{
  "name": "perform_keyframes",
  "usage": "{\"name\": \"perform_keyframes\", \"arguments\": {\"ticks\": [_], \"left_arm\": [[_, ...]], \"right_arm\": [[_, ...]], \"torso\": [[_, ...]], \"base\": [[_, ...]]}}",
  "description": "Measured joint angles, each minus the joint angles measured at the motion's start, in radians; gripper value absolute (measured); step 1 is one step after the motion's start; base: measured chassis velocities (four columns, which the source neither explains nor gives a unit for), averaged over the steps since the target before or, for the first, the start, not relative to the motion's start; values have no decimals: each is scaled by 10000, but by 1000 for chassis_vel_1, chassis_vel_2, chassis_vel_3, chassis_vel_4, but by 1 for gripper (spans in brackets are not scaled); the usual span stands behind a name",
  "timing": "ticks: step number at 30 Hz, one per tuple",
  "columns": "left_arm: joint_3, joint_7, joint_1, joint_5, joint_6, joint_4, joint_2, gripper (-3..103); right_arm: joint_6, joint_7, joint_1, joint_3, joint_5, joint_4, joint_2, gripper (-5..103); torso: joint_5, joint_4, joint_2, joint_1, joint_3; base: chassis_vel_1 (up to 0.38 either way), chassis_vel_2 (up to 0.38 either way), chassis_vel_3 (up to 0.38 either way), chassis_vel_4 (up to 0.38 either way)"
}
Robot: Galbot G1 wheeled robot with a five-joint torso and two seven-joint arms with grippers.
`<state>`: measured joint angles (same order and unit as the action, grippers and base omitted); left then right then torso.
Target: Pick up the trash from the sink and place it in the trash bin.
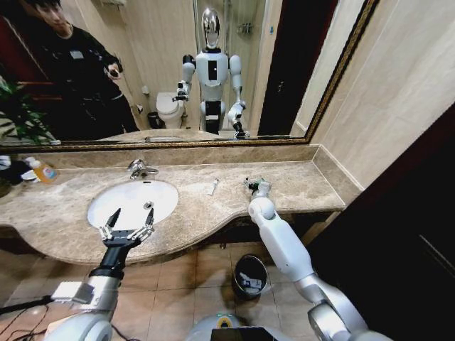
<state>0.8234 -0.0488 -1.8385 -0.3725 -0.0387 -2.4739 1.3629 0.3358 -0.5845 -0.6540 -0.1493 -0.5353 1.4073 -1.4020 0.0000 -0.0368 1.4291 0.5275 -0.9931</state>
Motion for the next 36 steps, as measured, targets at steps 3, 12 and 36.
{"name": "perform_keyframes", "arguments": {"ticks": [3, 12, 36], "left_arm": [[0, 0, 0, 0, 0, 0, 0, 100], [0, 0, 0, 0, 0, 0, 0, 100], [0, 0, 0, 0, 0, 0, 0, 100]], "right_arm": [[9, 51, -2, -5, 0, -8, 1, 100], [76, 246, -96, -80, 6, -216, 6, 101], [94, 396, -72, -17, 13, -351, 50, 22]], "torso": [[0, 0, 0, 0, 0], [0, 0, 0, 0, 0], [0, 0, 1, 0, 0]], "base": [[0, 0, 0, 0], [0, 0, 0, 0], [0, 0, 0, 0]]}}
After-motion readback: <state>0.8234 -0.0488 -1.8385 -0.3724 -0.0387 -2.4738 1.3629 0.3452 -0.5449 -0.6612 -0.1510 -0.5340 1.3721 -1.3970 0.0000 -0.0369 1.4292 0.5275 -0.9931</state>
